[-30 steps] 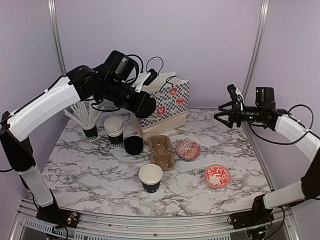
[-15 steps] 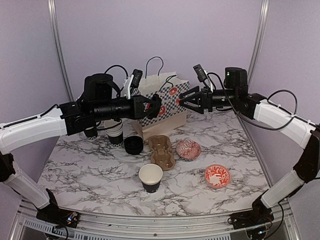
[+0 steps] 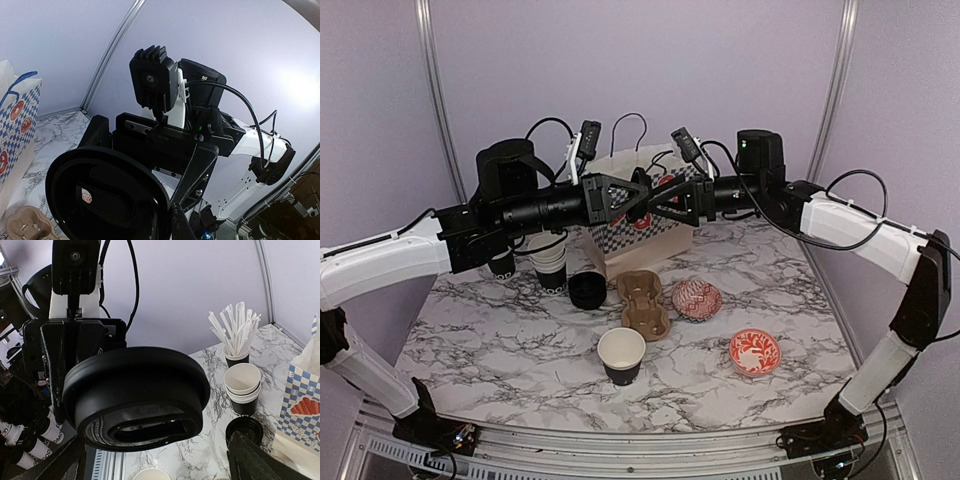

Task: Pack the takeout coffee

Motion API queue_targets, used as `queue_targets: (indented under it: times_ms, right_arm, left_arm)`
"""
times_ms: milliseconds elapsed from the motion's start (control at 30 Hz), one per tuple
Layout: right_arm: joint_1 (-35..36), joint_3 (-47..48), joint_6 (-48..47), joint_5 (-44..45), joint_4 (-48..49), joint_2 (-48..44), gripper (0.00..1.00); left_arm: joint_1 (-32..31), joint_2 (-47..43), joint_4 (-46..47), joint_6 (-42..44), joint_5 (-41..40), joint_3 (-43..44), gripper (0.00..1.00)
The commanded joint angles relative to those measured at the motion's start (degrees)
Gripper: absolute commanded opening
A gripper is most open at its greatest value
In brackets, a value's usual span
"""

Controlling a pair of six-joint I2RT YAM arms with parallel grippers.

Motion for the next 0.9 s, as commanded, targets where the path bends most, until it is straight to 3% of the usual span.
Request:
queue_targets:
  times_ms: [0, 200, 433, 600, 867]
  right_arm:
    - [0.4, 1.7, 4.0, -2.0, 3.8, 0.3, 0.95]
    - [0.3, 1.1, 5.6, -3.4, 7.8, 0.1, 0.90]
    - [0.3, -0.1, 5.8, -5.6, 9.9, -0.4, 0.92]
    - [0.3, -0.8, 4.3, -6.0, 9.5, -0.9, 0.99]
    - [0.0, -1.1, 3.7, -6.7, 8.9, -2.3, 0.99]
  left_arm:
    - [-0.1, -1.8, 3.3, -1.1, 2.0, 0.1, 0.00]
    - [-0.1, -1.3, 4.1, -2.0, 3.1, 0.3, 0.00]
    - [-0.1, -1.0, 5.4, -3.5, 4.8, 0.5, 0.00]
    - [-0.1, -1.0, 5.9, -4.6, 6.6, 1.0, 0.00]
    - [0.2, -2.1, 6.0, -6.1, 9.7, 1.2, 0.00]
